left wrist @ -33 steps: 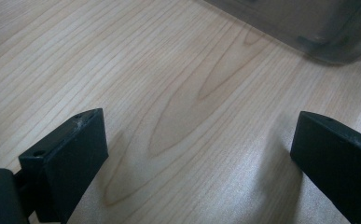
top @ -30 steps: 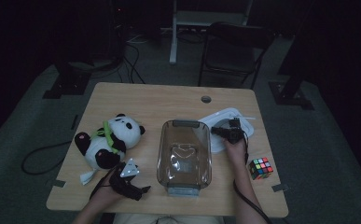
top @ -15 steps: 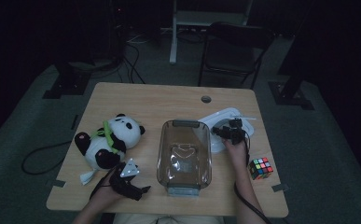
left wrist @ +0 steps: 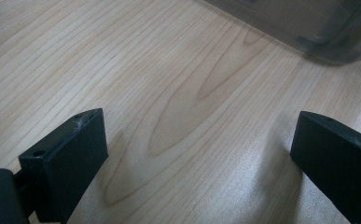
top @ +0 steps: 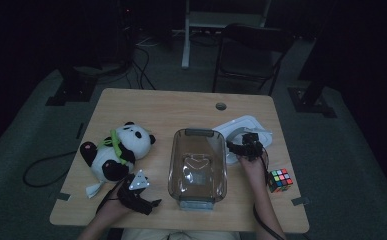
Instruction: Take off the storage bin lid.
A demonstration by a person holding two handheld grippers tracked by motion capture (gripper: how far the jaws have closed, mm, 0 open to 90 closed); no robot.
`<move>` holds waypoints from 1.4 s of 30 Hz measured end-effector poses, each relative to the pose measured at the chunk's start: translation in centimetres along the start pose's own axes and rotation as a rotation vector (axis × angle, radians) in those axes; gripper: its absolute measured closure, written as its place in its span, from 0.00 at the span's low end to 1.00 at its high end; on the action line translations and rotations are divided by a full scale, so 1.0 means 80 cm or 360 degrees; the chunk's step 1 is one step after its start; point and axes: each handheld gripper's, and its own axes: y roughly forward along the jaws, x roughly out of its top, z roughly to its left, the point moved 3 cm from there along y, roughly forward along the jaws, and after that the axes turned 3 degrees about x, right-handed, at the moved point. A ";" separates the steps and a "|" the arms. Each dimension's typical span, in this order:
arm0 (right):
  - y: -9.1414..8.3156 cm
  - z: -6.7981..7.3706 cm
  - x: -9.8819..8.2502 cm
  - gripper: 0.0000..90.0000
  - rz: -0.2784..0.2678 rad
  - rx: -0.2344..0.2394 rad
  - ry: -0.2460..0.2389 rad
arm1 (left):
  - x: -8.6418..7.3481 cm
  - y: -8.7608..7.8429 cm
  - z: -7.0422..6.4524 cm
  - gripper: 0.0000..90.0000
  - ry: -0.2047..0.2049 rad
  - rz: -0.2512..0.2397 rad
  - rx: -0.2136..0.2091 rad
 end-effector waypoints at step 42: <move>-0.067 0.047 -0.114 0.15 0.0097 0.0075 -0.0318 | -0.001 -0.001 -0.003 0.04 -0.0006 0.0004 0.0011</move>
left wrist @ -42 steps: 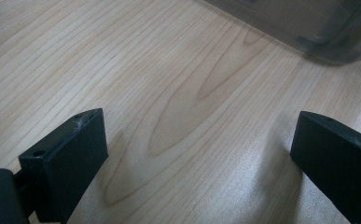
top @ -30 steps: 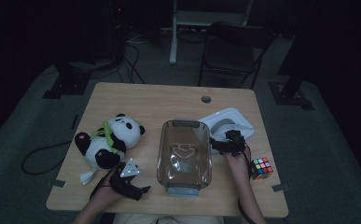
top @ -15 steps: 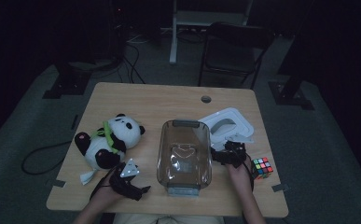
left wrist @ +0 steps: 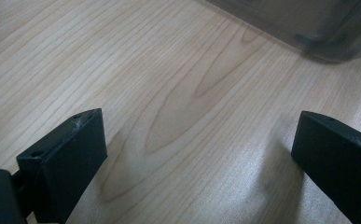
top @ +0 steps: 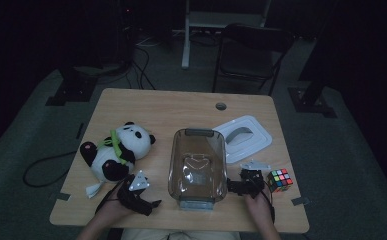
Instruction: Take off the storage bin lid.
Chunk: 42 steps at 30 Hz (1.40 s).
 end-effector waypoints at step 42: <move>-0.018 0.008 -0.030 0.15 0.0050 -0.0032 -0.0102 | -0.002 -0.001 -0.002 0.03 -0.0020 0.0001 0.0015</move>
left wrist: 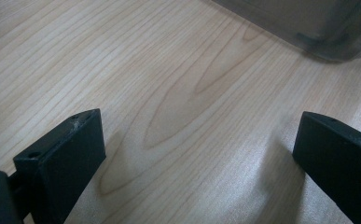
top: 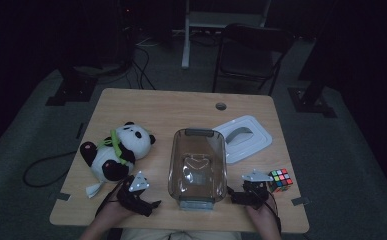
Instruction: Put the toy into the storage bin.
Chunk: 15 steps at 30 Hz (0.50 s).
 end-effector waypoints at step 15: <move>0.000 0.000 0.000 0.14 0.0002 0.0000 0.0002 | 0.008 -0.024 0.000 0.05 -0.0040 0.0002 -0.0039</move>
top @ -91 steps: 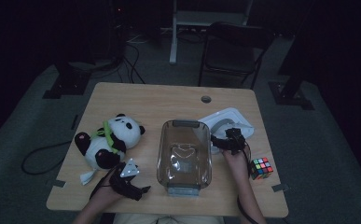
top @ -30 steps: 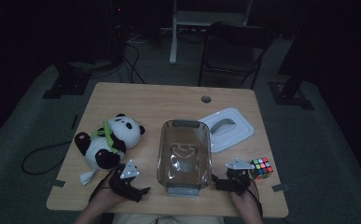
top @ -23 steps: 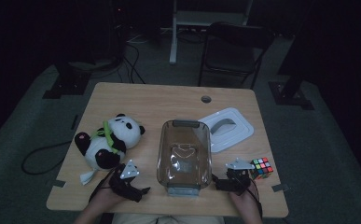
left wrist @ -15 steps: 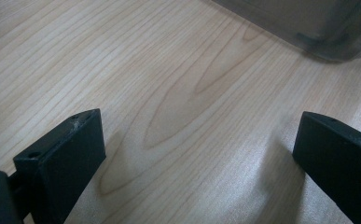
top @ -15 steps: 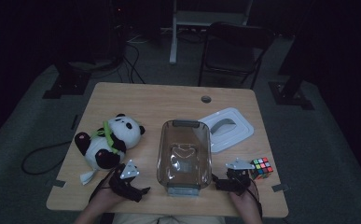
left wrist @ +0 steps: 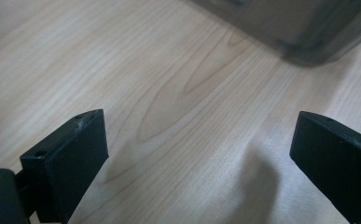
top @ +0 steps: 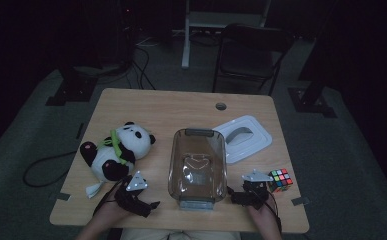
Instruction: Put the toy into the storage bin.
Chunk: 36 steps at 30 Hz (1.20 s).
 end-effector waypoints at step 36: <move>0.001 0.000 0.001 0.14 0.0001 -0.0001 0.0006 | 0.075 -0.118 0.156 0.17 -0.0276 -0.0234 0.0459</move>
